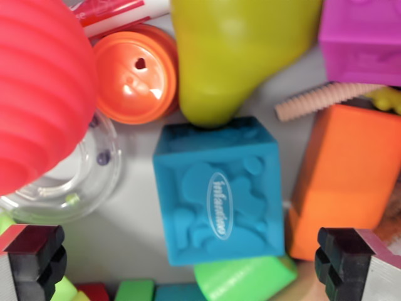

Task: Pick an object from the bin

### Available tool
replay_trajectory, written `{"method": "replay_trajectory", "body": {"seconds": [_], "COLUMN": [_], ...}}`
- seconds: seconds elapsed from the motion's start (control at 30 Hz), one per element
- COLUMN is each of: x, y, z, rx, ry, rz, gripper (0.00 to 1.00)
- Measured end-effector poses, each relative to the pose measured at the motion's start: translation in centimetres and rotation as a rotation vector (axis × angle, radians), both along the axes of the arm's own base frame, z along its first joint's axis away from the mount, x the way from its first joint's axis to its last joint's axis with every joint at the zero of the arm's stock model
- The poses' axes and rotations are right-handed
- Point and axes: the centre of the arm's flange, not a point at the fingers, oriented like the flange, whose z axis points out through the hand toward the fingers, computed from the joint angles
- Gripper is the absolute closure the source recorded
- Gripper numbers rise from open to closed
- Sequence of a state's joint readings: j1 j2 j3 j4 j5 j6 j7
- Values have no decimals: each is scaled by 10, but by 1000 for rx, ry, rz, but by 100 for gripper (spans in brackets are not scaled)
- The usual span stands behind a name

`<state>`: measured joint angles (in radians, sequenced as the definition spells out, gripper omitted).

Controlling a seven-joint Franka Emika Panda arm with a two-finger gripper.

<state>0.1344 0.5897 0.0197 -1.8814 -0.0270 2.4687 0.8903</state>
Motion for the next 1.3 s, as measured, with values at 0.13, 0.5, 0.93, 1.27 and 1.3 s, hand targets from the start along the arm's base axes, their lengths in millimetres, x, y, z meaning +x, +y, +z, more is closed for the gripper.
{"method": "replay_trajectory", "body": {"seconds": [0.13, 0.5, 0.93, 1.27, 1.3], "x": [2, 14, 23, 23, 23], "y": [9, 26, 30, 30, 30], "z": [-15, -38, -42, -42, -42], "rx": [2, 5, 6, 6, 6], "ry": [2, -13, -39, -39, -39], "rz": [12, 36, 41, 41, 41], "gripper": [0, 0, 0, 100, 100]}}
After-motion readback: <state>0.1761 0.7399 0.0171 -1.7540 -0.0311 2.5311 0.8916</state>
